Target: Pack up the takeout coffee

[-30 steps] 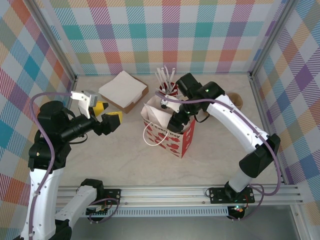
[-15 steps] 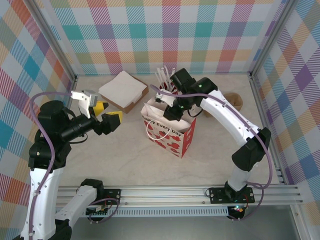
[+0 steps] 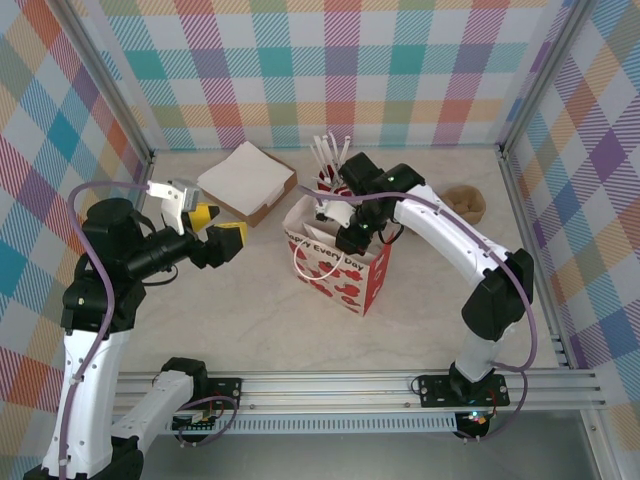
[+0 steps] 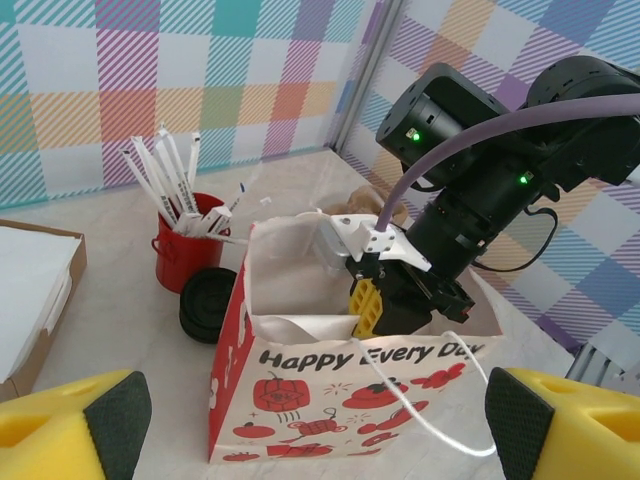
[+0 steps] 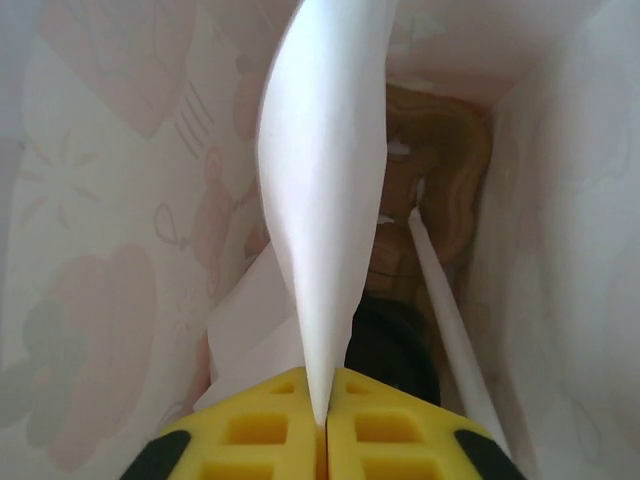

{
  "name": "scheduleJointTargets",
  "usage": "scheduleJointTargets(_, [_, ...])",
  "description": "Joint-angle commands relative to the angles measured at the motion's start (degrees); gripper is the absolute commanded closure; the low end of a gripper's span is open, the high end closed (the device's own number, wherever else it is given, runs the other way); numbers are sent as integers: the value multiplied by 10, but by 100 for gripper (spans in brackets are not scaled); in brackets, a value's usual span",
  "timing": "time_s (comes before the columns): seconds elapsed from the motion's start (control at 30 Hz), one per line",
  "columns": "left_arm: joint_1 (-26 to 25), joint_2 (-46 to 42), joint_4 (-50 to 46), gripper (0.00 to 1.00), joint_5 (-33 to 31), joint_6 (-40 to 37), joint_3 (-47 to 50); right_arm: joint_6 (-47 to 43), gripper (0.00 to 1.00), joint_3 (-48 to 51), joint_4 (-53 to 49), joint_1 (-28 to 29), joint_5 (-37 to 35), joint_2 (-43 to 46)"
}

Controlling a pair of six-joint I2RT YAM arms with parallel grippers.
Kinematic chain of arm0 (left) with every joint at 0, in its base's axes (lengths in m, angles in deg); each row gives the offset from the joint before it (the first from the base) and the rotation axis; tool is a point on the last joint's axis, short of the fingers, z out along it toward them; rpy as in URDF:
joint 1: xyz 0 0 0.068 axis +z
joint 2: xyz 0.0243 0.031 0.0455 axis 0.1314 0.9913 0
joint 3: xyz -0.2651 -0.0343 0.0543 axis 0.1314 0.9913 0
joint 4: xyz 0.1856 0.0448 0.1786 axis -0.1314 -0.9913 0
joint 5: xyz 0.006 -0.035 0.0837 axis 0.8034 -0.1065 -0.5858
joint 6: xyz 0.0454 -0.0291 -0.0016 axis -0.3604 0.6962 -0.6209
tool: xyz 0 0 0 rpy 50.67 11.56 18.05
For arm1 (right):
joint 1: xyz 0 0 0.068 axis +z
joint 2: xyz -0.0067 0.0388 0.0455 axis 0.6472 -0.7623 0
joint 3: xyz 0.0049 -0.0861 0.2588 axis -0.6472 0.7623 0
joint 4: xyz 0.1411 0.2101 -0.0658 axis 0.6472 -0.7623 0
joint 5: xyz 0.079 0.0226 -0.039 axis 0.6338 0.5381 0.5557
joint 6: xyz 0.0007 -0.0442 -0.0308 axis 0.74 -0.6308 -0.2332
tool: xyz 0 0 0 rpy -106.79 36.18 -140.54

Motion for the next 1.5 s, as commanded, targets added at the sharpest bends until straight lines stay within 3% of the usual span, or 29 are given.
scheduleJointTargets(0.0, [-4,-2,24,11,14,10,2,-6,80,-3,-7,-1,20,8])
scheduleJointTargets(0.13, [-4,-3,27,11,12,14,2,-5,62,-22,4,-3,19,34])
scheduleJointTargets(0.4, [-4,-4,51,11,-5,42,25,19,39,-55,-5,-11,-11,90])
scheduleJointTargets(0.5, [-4,-5,66,11,-42,64,44,42,32,-56,4,-19,-29,117])
scheduleJointTargets(0.7, [-5,-18,76,11,-188,112,102,146,24,-27,64,-75,-54,199])
scheduleJointTargets(0.87, [-4,-36,77,9,-334,140,160,246,0,99,162,-155,-74,320])
scheduleJointTargets(1.07, [-4,-32,86,4,-453,169,225,302,0,296,244,-245,-141,422])
scheduleJointTargets(1.2, [-2,-25,163,2,-499,167,304,358,0,466,364,-300,-189,478])
scheduleJointTargets(1.37, [-1,-13,291,1,-548,144,407,399,0,622,537,-345,-226,459])
scheduleJointTargets(1.47, [1,19,348,1,-542,99,434,397,0,686,678,-349,-237,415])
